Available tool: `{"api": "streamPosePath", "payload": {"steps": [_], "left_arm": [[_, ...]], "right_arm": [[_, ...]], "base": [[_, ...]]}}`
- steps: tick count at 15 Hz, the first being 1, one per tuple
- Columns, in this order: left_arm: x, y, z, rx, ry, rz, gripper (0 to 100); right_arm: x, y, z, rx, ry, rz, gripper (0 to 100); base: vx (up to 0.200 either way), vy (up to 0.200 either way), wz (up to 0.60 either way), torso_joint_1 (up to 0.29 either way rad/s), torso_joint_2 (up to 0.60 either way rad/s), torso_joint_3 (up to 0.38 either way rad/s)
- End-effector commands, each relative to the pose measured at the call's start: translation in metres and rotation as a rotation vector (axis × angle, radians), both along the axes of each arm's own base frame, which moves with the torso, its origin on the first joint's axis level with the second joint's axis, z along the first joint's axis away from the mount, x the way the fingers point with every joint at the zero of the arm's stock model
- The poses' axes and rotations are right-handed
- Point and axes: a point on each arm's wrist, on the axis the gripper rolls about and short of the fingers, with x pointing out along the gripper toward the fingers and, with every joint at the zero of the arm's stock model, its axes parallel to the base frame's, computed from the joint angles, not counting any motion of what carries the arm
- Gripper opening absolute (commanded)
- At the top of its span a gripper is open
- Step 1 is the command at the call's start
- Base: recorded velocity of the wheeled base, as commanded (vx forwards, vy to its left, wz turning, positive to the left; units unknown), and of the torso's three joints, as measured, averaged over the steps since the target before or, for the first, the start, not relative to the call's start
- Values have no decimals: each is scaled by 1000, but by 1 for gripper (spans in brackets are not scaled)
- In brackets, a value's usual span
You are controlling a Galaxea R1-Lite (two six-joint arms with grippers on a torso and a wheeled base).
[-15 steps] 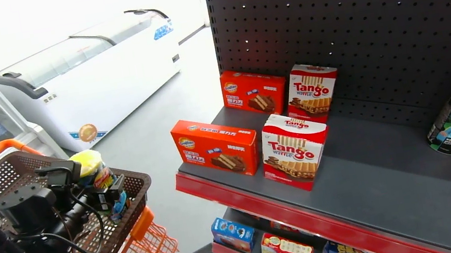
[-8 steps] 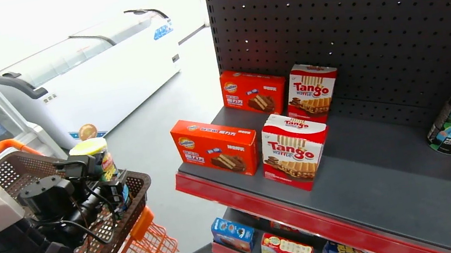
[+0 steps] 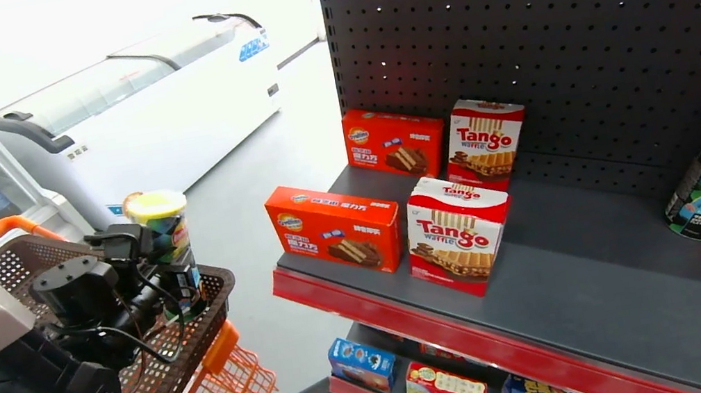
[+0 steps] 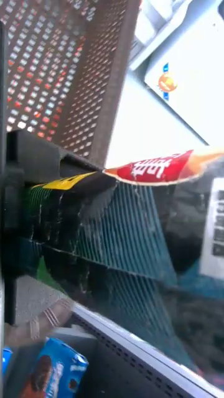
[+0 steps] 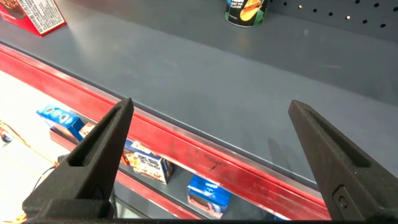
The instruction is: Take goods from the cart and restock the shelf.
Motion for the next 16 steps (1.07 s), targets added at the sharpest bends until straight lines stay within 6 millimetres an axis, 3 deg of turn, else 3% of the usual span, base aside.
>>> {"api": "streamPosePath", "payload": {"steps": [1, 4, 6, 9, 11, 13, 16], "left_arm": [[-12, -8, 35, 7, -72, -16, 0], [-34, -18, 85, 28, -158, -45, 0], [-38, -21, 108, 29, -223, -53, 0], [-67, -36, 145, 17, -203, -103, 0], [-79, -39, 151, 15, -147, -136, 0], [-89, -63, 148, -12, -136, -333, 0], [-103, -96, 155, -67, -153, -471, 0]], "right_arm": [[0, 0, 0, 0, 0, 0, 100], [0, 0, 0, 0, 0, 0, 100], [0, 0, 0, 0, 0, 0, 100], [0, 0, 0, 0, 0, 0, 100], [0, 0, 0, 0, 0, 0, 100], [0, 0, 0, 0, 0, 0, 100], [0, 0, 0, 0, 0, 0, 100]], "base": [[0, 0, 0, 0, 0, 0], [0, 0, 0, 0, 0, 0], [0, 0, 0, 0, 0, 0], [0, 0, 0, 0, 0, 0], [0, 0, 0, 0, 0, 0], [0, 0, 0, 0, 0, 0], [0, 0, 0, 0, 0, 0]]}}
